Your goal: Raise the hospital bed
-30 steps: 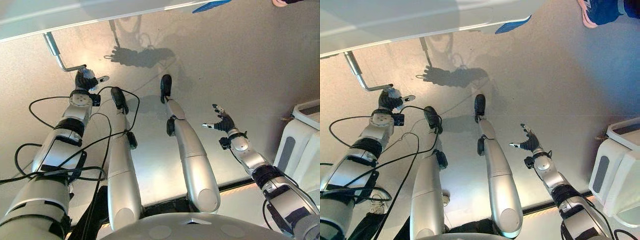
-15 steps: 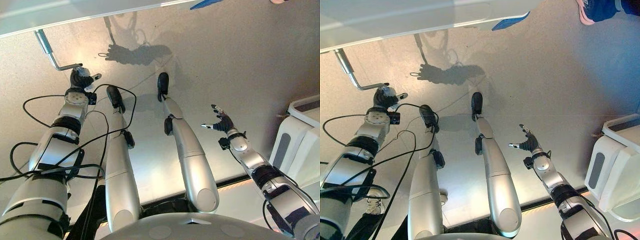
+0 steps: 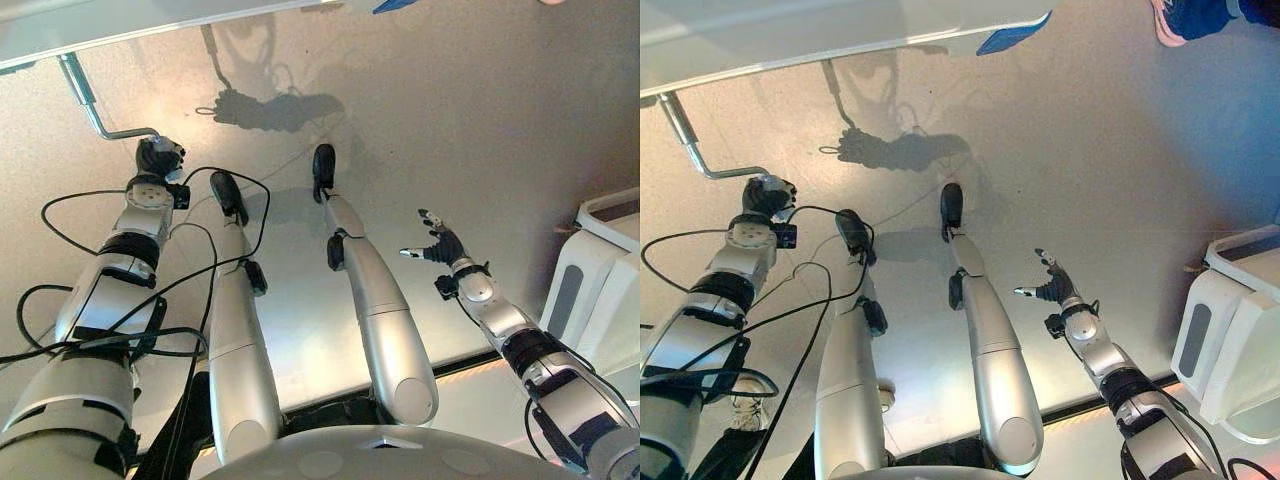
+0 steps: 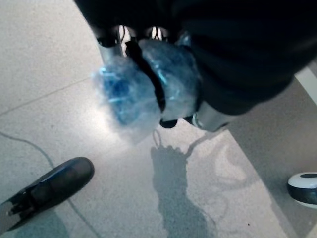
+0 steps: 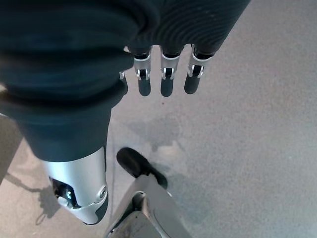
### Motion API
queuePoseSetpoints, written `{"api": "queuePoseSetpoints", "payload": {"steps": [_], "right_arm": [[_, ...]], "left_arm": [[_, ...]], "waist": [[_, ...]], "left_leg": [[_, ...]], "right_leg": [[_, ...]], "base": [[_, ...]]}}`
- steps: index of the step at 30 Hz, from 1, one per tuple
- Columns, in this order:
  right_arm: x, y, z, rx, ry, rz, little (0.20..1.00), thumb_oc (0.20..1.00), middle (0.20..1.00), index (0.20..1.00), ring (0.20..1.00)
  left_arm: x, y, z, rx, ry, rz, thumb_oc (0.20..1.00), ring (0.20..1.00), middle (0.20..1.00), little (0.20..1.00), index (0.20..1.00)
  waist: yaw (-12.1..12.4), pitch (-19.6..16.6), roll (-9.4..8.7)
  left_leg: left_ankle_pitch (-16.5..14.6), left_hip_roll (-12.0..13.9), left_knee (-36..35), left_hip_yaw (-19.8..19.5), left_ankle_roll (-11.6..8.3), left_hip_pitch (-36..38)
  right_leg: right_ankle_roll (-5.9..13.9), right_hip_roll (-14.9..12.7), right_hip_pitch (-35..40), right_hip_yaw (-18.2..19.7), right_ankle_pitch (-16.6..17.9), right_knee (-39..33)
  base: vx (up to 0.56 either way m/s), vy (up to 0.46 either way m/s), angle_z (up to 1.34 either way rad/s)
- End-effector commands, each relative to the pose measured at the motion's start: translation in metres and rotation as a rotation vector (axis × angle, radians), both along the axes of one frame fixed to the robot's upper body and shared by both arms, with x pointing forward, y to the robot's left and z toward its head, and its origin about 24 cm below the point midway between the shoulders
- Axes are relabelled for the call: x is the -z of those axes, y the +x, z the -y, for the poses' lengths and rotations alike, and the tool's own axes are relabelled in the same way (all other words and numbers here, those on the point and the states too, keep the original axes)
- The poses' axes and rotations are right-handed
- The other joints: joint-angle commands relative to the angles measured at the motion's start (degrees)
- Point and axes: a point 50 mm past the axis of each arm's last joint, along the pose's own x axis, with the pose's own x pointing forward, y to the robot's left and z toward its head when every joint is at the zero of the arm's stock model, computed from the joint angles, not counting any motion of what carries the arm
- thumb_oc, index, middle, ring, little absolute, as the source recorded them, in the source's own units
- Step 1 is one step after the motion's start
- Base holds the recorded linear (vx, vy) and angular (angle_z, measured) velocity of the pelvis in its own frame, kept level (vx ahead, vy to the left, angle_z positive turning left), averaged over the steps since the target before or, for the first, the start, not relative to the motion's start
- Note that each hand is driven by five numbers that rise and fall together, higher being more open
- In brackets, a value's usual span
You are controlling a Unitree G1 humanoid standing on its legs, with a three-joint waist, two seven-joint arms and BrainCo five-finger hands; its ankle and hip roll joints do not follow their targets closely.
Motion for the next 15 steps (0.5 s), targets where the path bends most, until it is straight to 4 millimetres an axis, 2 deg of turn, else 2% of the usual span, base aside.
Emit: {"api": "queuePoseSetpoints", "payload": {"steps": [1,2,3,7,8,9,10,11,12,13,15], "right_arm": [[0.009,-0.013,0.004,0.002,0.001,-0.026,1.000,1.000,1.000,1.000,1.000],[0.008,-0.013,0.004,0.002,-0.001,-0.026,1.000,1.000,1.000,1.000,1.000],[0.007,-0.012,0.004,0.002,0.000,-0.021,1.000,1.000,1.000,1.000,1.000],[0.007,-0.012,0.004,0.002,-0.001,-0.021,1.000,1.000,1.000,1.000,1.000],[0.009,-0.013,0.003,-0.004,-0.001,-0.029,1.000,1.000,1.000,1.000,1.000],[0.007,-0.012,0.003,-0.004,0.000,-0.024,1.000,1.000,1.000,1.000,1.000],[0.009,-0.013,0.003,-0.004,0.000,-0.030,1.000,1.000,1.000,1.000,1.000],[0.009,-0.013,0.003,-0.004,0.000,-0.030,1.000,1.000,1.000,1.000,1.000],[0.010,-0.014,0.001,-0.015,-0.002,-0.035,1.000,1.000,1.000,1.000,1.000],[0.010,-0.015,0.001,-0.015,-0.002,-0.036,1.000,1.000,1.000,1.000,1.000],[0.012,-0.017,-0.001,-0.033,-0.012,-0.043,1.000,1.000,1.000,1.000,1.000]], "left_arm": [[-0.003,0.003,0.009,0.050,0.012,0.026,0.200,0.200,0.200,0.200,0.200],[-0.003,0.003,0.010,0.058,0.016,0.024,0.200,0.200,0.200,0.200,0.200],[-0.004,0.004,0.010,0.058,0.017,0.028,0.200,0.200,0.200,0.200,0.200],[-0.007,0.007,0.019,0.101,0.030,0.038,0.200,0.200,0.200,0.200,0.200],[-0.007,0.010,0.030,0.142,0.038,0.047,0.200,0.200,0.200,0.200,0.200],[-0.009,0.010,0.030,0.142,0.039,0.052,0.200,0.200,0.200,0.200,0.200],[-0.008,0.011,0.035,0.162,0.036,0.054,0.200,0.200,0.200,0.200,0.200],[-0.008,0.011,0.035,0.162,0.036,0.054,0.200,0.200,0.200,0.200,0.200],[-0.011,0.016,0.056,0.243,0.050,0.077,0.200,0.200,0.200,0.200,0.200],[-0.011,0.016,0.056,0.243,0.050,0.076,0.200,0.200,0.200,0.200,0.200],[-0.014,0.019,0.085,0.358,0.085,0.103,0.200,0.200,0.200,0.200,0.200]], "waist": [[1.3,-0.3,-1.95],[1.3,-0.3,-1.96],[1.1,-0.3,-2.16],[1.0,-0.3,-2.01],[1.2,-0.3,-1.86],[1.0,-0.3,-2.05],[1.2,-0.3,-1.84],[1.2,-0.3,-1.84],[1.1,-0.3,-1.59],[1.1,-0.3,-1.60],[0.9,-0.3,-1.45]], "left_leg": [[-2.3,-0.5,4.5,-1.6,-0.37,-2.0],[-2.3,-0.5,4.5,-1.5,-0.37,-1.9],[-0.6,-0.8,4.4,-1.1,0.04,-3.1],[-0.4,-0.9,4.2,-1.0,-0.04,-3.0],[-2.1,-0.6,4.3,-1.5,-0.48,-1.8],[-0.4,-0.9,4.2,-1.1,-0.07,-3.0],[-2.1,-0.7,4.4,-1.4,-0.51,-1.7],[-2.1,-0.7,4.4,-1.4,-0.51,-1.7],[-1.9,-0.7,4.1,-1.2,-0.68,-1.2],[-2.0,-0.7,4.1,-1.1,-0.68,-1.1],[-2.0,-0.7,4.1,-1.0,-0.75,-0.6]], "right_leg": [[8.40,-0.3,1.6,1.6,1.2,-0.8],[8.41,-0.2,1.6,1.7,1.2,-0.8],[8.00,-0.6,0.6,1.5,2.7,-1.1],[8.00,-0.6,0.6,1.5,2.7,-1.0],[8.35,-0.3,1.6,1.6,1.2,-0.5],[7.94,-0.6,0.5,1.5,2.7,-0.8],[8.37,-0.3,1.6,1.7,1.2,-0.4],[8.37,-0.3,1.6,1.7,1.2,-0.4],[8.37,-0.2,1.8,1.8,1.1,-0.2],[8.37,-0.2,1.8,1.8,1.1,-0.2],[8.36,-0.1,2.1,2.0,1.0,0.1]], "base": [[0.04,-0.008,0.00],[0.00,0.000,0.00],[-0.06,-0.006,-0.01],[-0.01,-0.006,0.01],[-0.01,-0.017,0.04],[0.04,-0.023,0.04],[0.00,0.000,0.00],[0.04,-0.015,0.01],[0.00,0.000,0.00],[0.00,0.000,0.00],[0.00,0.000,0.00]]}}
